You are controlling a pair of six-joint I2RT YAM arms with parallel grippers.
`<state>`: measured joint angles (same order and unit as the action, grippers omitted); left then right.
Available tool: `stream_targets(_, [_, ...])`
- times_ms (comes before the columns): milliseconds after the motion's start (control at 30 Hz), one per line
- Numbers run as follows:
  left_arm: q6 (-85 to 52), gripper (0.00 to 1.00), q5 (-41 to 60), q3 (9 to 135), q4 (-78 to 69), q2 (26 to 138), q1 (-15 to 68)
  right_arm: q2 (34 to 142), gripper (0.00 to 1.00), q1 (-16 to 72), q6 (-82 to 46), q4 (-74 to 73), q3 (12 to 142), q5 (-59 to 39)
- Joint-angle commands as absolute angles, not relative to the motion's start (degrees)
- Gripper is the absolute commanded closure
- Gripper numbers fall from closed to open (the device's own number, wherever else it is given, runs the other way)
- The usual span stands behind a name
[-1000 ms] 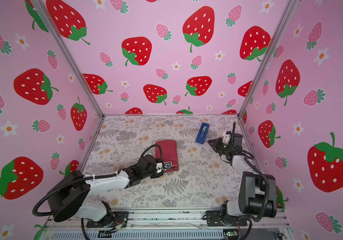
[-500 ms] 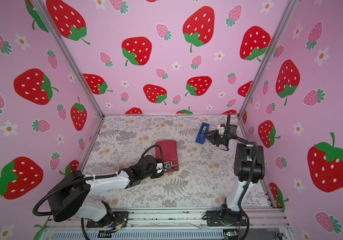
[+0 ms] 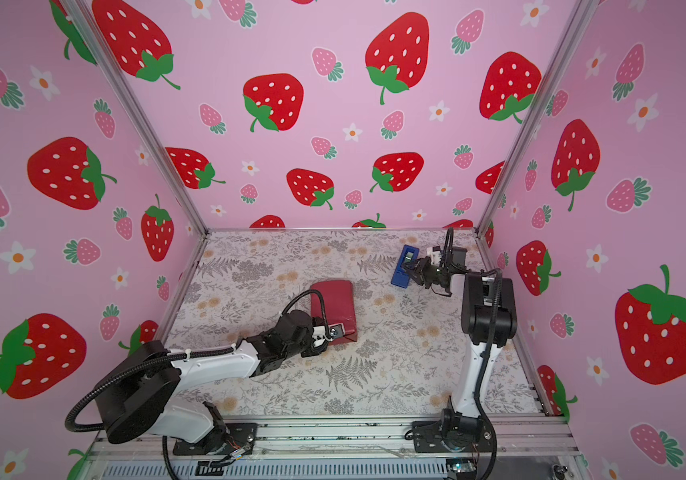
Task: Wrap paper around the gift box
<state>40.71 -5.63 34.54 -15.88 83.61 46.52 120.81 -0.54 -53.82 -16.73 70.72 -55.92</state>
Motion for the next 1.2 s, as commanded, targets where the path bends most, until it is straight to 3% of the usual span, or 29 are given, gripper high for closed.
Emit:
stream_targets(0, [41.04,0.42,-6.97,34.23,-10.55,84.54,46.5,123.49,0.69,-0.07,-55.75,-17.86,71.78,-56.53])
stream_targets(433, [40.87,0.42,-7.03,34.1,-10.88,84.61,46.45,118.79,1.0,-0.17,-57.99,-18.49,71.64,-56.05])
stream_targets(933, [40.87,0.42,-7.99,33.49,-12.06,83.67,46.41,104.61,1.0,2.59,-52.63,-11.16,60.04,-55.85])
stream_targets(1167, [40.69,0.42,-7.73,33.83,-12.24,84.14,46.37,104.69,1.0,4.28,-49.55,-10.92,54.57,-54.53])
